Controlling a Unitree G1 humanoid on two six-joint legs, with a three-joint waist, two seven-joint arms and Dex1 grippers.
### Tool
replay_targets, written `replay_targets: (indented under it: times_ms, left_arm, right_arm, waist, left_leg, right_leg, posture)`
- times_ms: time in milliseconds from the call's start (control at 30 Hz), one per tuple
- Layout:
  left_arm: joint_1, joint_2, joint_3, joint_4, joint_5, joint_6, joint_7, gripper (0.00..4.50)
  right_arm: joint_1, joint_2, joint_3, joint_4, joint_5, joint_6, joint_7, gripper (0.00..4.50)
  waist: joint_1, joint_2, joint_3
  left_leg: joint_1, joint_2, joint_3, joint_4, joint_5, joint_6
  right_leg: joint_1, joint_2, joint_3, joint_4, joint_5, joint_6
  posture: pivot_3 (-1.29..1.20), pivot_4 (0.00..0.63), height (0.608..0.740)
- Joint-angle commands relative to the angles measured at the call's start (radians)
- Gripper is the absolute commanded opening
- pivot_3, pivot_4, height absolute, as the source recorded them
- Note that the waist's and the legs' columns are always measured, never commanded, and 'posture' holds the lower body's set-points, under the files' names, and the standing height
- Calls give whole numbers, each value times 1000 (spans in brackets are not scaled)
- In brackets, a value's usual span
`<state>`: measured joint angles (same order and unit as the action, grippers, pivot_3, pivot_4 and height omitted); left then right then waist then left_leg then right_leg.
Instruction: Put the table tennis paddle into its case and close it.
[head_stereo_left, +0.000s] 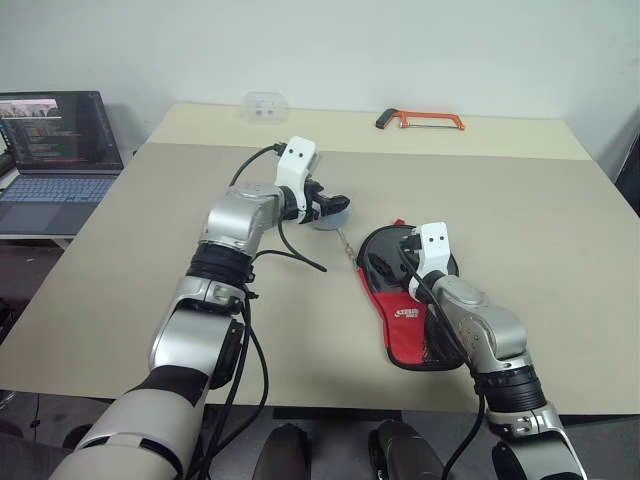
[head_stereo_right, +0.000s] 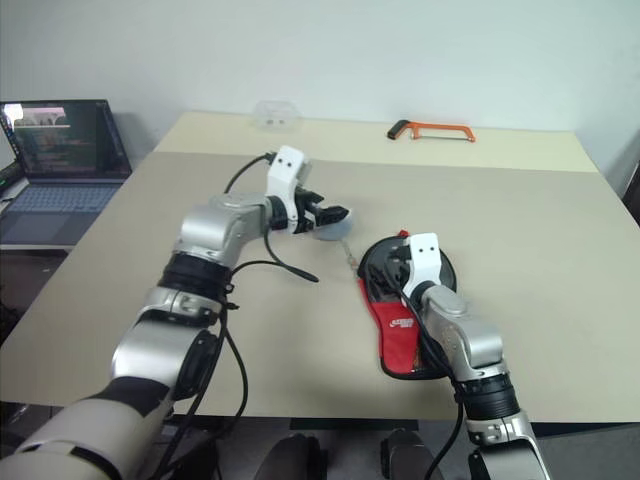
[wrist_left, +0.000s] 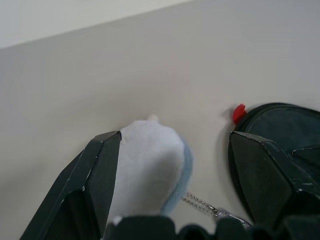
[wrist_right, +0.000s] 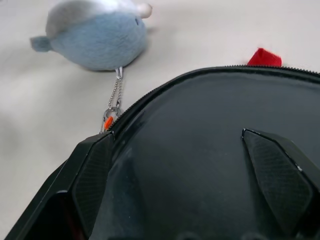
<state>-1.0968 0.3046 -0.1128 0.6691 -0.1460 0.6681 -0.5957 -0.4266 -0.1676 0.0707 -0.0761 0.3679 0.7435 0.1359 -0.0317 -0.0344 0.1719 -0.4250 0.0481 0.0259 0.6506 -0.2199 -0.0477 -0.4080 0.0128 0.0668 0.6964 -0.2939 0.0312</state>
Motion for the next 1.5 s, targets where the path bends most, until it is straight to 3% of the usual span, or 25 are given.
replay_targets:
  times_ms: [33, 267, 433, 533, 733, 900, 1200, 1500]
  left_arm:
    - [-39, -2, -34, 74, 77, -47, 43, 3774]
    - [-34, -30, -84, 163, 153, -112, 31, 3774]
    - [-43, -73, -54, 243, 147, -161, 35, 3774]
    - [-48, -80, -36, 268, 144, -179, 38, 3196]
    - [-54, -88, -11, 302, 146, -203, 36, 1228]
    - [-70, -103, 10, 371, 154, -246, 68, 300]
    - [-213, -144, 34, 558, 199, -443, 222, 256]
    - [-266, -215, -2, 664, 289, -528, 240, 253]
  right_arm:
    - [34, 12, 2, -9, 7, 71, 11, 4483]
    - [38, 23, 3, -45, -9, 89, 22, 4483]
    - [19, 23, -5, -49, -16, 93, 28, 4483]
    - [17, 22, -5, -51, -21, 94, 33, 4500]
    - [15, 22, -9, -47, -35, 93, 47, 4500]
    - [11, 27, -8, -42, -39, 89, 50, 4500]
    - [10, 30, 0, -47, -41, 98, 57, 4500]
    - [28, 35, 10, -88, -40, 126, 60, 4500]
  waist:
    - [-1, 0, 0]
    - [-1, -2, -1]
    - [-1, -2, -1]
    - [-1, -2, -2]
    - [-1, -2, -2]
    - [-1, -2, -2]
    - [0, -3, -1]
    - [-2, -3, -1]
  left_leg:
    - [1, 0, 0, 0, 0, 0]
    - [3, 0, 1, -1, 0, 0]
    - [4, 0, 1, -1, 0, 0]
    - [3, 0, 1, -1, 0, 0]
    - [3, 0, 1, -1, 0, 0]
    - [4, 0, 1, -1, 0, 0]
    - [3, 0, 1, -1, 0, 0]
    - [4, 0, 1, -4, 0, 0]
  right_leg:
    - [1, 0, 0, 0, 0, 0]
    - [2, 0, 1, 0, 0, 0]
    - [2, 0, 1, 1, 0, 0]
    - [2, 0, 1, 0, 0, 0]
    - [2, 0, 1, 0, 0, 0]
    - [2, 0, 1, 0, 0, 0]
    - [3, 0, 0, 1, 0, 0]
    - [2, 0, 0, -1, 0, 0]
  posture:
    - [0, 150, 740]
    - [0, 150, 740]
    - [0, 150, 740]
    - [0, 150, 740]
    - [0, 150, 740]
    - [0, 150, 740]
    - [0, 150, 740]
    - [0, 150, 740]
